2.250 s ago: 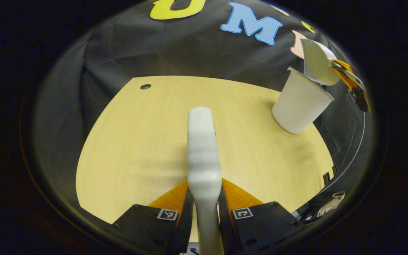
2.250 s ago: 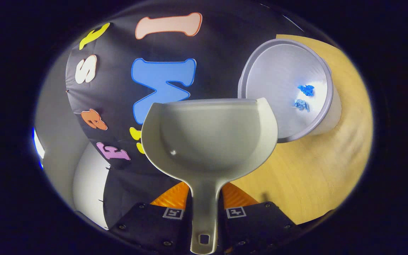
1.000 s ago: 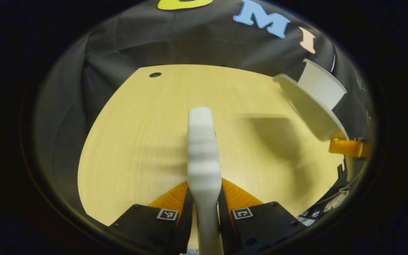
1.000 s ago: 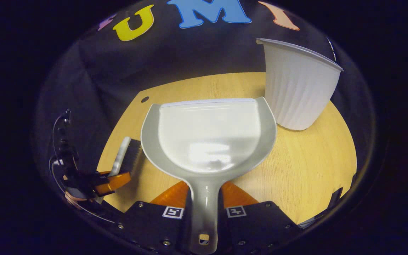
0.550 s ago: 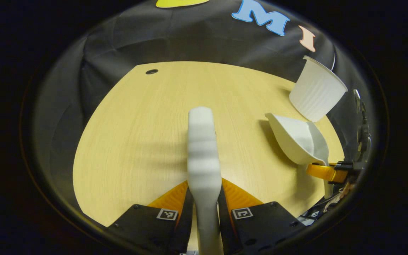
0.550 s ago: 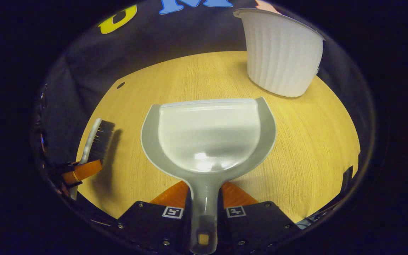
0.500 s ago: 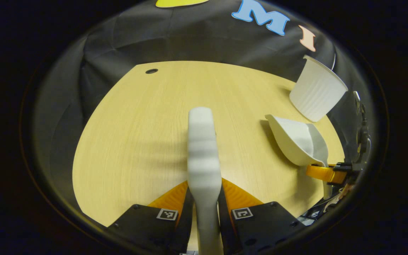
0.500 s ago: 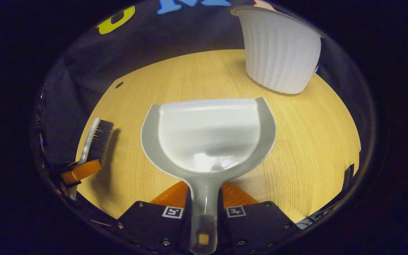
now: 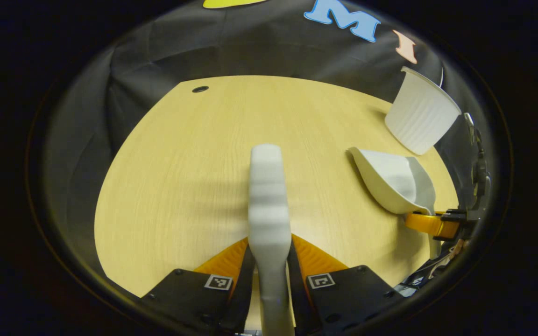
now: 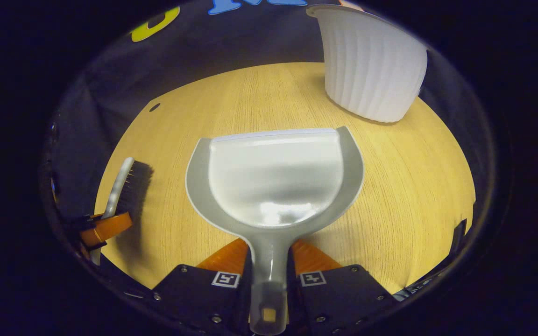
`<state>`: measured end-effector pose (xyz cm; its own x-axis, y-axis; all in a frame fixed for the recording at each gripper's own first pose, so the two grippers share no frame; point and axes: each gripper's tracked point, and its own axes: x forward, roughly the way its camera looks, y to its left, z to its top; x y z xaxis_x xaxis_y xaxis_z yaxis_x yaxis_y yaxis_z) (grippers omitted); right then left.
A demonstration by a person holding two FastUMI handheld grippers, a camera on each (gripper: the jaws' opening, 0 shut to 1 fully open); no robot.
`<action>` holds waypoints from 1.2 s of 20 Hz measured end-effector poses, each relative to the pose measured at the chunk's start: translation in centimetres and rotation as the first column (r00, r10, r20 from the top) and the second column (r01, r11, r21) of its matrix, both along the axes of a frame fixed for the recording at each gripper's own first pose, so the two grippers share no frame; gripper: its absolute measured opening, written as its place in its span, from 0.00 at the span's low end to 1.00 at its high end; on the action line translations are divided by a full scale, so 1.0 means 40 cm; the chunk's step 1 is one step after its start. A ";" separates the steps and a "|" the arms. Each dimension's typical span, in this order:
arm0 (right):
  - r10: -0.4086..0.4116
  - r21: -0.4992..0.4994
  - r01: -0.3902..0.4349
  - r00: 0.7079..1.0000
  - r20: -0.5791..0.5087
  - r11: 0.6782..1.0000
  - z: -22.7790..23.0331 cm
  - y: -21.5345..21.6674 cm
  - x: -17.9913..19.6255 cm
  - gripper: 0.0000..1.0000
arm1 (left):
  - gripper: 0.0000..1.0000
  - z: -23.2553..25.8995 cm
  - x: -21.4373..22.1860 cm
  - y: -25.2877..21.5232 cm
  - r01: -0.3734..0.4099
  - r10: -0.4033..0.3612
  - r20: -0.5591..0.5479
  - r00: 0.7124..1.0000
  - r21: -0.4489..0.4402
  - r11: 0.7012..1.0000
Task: Pick up the small broom and dustpan from the desktop, sweep the trash into the dustpan with the broom, and then empty the trash into the garbage bin.
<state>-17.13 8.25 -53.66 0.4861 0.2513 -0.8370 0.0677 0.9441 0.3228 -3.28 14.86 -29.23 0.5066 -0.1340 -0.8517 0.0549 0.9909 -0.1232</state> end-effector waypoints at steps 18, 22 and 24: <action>-0.035 -0.021 0.038 0.989 0.146 0.999 0.128 -0.124 -0.044 0.73 | 0.88 0.224 0.029 0.027 0.009 -0.008 0.246 0.969 -0.003 1.000; -0.027 -0.069 0.049 0.956 0.293 0.996 0.226 -0.194 -0.013 0.92 | 0.96 0.359 0.062 -0.004 -0.006 -0.010 0.420 0.907 0.035 0.999; -0.018 -0.099 0.061 0.920 0.392 0.993 0.288 -0.245 0.013 0.93 | 0.96 0.433 0.072 -0.033 -0.031 0.002 0.521 0.854 0.047 0.998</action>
<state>-16.62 -1.54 -42.15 0.7872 0.1444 -0.5995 -0.0051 0.9737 0.2278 -0.38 13.52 -11.90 0.8794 -0.0846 -0.4685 0.0802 0.9963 -0.0293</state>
